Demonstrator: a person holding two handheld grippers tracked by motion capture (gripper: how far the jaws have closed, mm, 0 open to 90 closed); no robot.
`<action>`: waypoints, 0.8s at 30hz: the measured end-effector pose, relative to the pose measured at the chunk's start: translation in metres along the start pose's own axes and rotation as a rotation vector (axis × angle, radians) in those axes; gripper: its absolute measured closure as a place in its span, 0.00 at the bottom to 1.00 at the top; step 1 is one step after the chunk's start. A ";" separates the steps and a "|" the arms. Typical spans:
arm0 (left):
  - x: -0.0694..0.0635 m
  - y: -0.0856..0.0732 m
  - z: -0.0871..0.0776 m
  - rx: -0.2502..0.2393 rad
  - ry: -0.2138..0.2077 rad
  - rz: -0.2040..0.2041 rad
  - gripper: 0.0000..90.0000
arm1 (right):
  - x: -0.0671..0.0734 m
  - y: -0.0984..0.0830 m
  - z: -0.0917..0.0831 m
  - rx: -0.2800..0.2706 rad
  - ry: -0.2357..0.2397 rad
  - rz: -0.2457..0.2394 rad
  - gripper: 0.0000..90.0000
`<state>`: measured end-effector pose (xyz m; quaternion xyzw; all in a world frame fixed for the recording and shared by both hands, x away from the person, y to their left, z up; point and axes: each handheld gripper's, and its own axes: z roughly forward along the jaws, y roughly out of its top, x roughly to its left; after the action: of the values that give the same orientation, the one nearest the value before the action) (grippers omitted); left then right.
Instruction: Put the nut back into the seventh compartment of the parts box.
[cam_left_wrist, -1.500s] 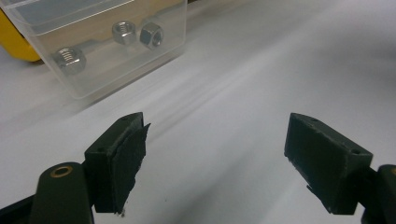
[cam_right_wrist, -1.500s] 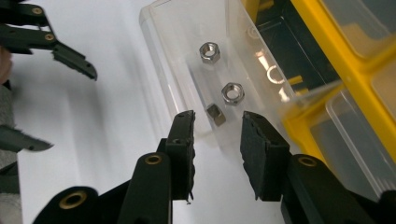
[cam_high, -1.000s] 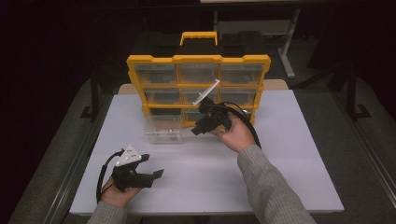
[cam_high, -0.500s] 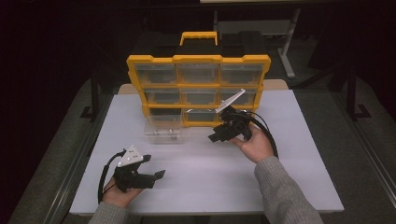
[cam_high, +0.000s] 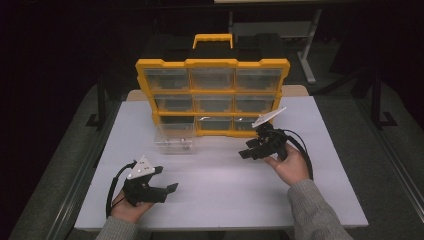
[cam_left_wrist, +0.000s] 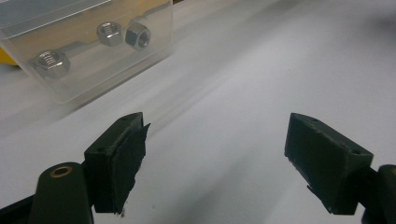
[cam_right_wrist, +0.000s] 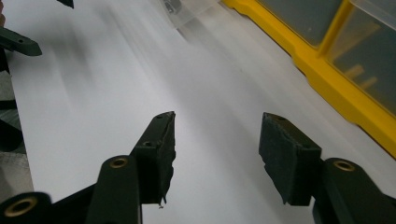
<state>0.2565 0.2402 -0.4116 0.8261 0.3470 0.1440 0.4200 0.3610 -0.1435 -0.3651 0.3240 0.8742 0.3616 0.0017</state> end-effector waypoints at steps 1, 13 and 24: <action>0.000 0.000 0.000 0.000 0.000 0.000 0.22 | -0.001 -0.002 -0.001 -0.003 0.000 0.011 0.48; 0.001 0.000 0.001 0.012 0.003 0.021 0.22 | -0.006 -0.032 -0.015 -0.045 -0.043 0.053 0.39; 0.001 -0.001 0.000 0.023 -0.001 0.013 0.22 | -0.011 -0.057 -0.026 -0.075 -0.083 0.099 0.33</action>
<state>0.2567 0.2409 -0.4124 0.8331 0.3432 0.1424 0.4098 0.3314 -0.1961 -0.3845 0.3815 0.8421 0.3799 0.0323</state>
